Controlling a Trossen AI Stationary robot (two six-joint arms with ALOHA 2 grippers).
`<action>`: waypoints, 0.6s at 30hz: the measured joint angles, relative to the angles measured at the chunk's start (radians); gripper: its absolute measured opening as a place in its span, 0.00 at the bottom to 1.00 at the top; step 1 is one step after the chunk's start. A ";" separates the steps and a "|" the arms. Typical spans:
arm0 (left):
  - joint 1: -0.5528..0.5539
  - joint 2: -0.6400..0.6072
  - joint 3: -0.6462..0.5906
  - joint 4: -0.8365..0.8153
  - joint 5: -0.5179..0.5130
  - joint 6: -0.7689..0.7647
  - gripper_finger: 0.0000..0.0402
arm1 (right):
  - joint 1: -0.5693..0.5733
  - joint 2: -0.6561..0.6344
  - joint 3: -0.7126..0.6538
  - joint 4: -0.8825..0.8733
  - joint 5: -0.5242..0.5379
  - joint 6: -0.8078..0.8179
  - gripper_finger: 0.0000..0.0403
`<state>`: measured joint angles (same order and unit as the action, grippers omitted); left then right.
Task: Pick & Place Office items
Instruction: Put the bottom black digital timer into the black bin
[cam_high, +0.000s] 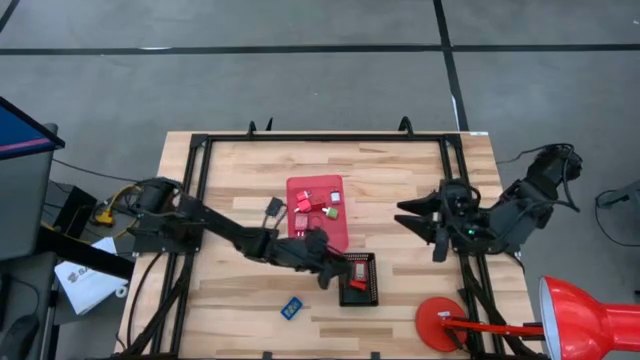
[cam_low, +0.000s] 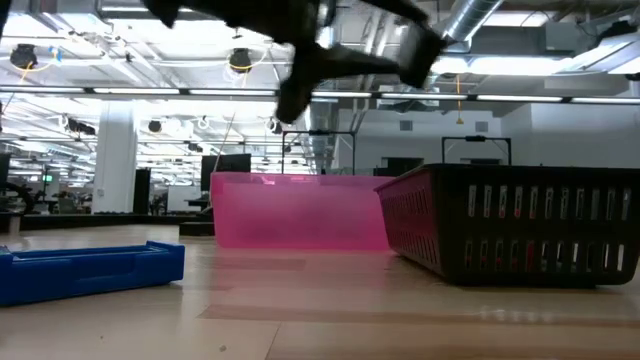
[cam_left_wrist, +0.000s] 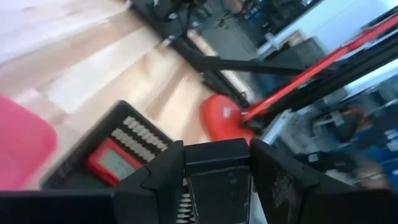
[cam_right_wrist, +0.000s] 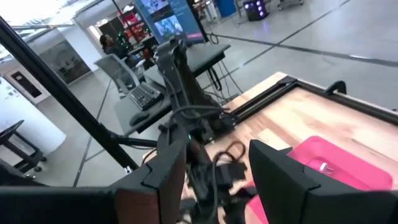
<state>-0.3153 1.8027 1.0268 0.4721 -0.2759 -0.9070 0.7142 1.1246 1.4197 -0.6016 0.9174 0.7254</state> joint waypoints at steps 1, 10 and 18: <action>0.008 0.017 0.022 -0.030 0.004 0.019 0.41 | 0.006 -0.002 0.000 -0.004 0.005 0.000 0.42; 0.079 0.107 0.142 -0.220 0.048 0.136 0.41 | 0.039 0.000 0.000 -0.031 0.009 0.008 0.42; 0.093 0.113 0.142 -0.294 0.065 0.175 0.41 | 0.041 0.002 0.000 -0.031 0.021 0.006 0.42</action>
<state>-0.2226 1.9156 1.1690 0.1785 -0.2108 -0.7317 0.7547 1.1271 1.4197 -0.6323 0.9385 0.7312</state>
